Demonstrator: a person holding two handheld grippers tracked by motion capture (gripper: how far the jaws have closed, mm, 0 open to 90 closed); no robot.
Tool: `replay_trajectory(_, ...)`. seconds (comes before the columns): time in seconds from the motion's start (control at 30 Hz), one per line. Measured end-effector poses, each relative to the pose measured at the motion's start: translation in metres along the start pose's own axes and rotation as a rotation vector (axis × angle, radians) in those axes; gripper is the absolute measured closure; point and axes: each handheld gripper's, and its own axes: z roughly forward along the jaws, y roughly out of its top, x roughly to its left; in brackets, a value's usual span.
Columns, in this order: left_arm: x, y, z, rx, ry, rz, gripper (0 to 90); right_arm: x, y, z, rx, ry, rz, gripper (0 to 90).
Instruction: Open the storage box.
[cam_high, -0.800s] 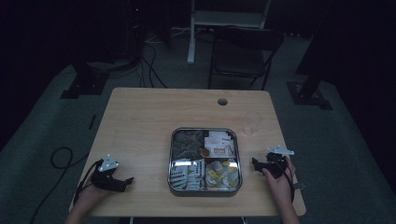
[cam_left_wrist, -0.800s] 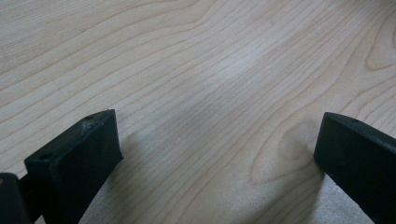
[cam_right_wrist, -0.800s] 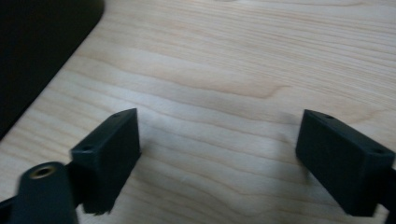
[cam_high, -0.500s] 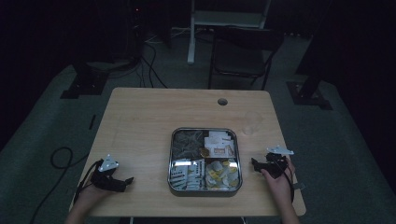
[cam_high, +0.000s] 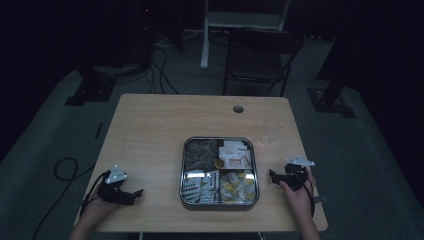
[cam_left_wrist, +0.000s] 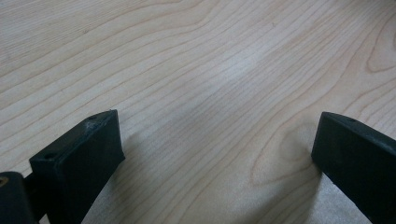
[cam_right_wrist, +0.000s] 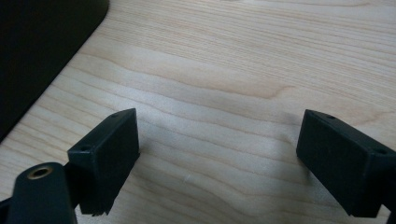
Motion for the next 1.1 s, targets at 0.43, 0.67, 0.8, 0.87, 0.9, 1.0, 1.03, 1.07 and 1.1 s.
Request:
replay_trajectory(0.43,-0.013,0.022,0.008,-0.008,-0.04,0.05,2.5,0.0,0.0,0.0,0.0,0.0,0.0,12.7)
replay_trajectory(0.67,-0.021,0.033,0.007,-0.036,-0.078,0.071,2.5,0.0,0.0,0.0,0.0,0.0,0.0,12.7)
replay_trajectory(0.8,-0.028,0.043,0.008,-0.053,-0.099,0.09,2.4,0.0,0.0,0.0,0.0,0.0,0.0,12.7)
replay_trajectory(0.87,-0.031,0.049,0.007,-0.062,-0.105,0.099,2.5,0.0,0.0,0.0,0.0,0.0,0.0,12.7)
replay_trajectory(0.9,-0.032,0.051,0.007,-0.066,-0.11,0.107,2.5,0.0,0.0,0.0,0.0,0.0,0.0,12.7)
replay_trajectory(1.0,-0.036,0.058,0.008,-0.068,-0.126,0.124,2.5,0.0,0.0,0.0,0.0,0.0,0.0,12.7)
replay_trajectory(1.03,-0.037,0.059,0.008,-0.07,-0.13,0.125,2.5,0.0,0.0,0.0,0.0,0.0,0.0,12.7)
replay_trajectory(1.07,-0.038,0.061,0.008,-0.074,-0.139,0.127,2.5,0.0,0.0,0.0,0.0,0.0,0.0,12.7)
replay_trajectory(1.1,-0.039,0.063,0.008,-0.08,-0.148,0.127,2.5,0.0,0.0,0.0,0.0,0.0,0.0,12.7)
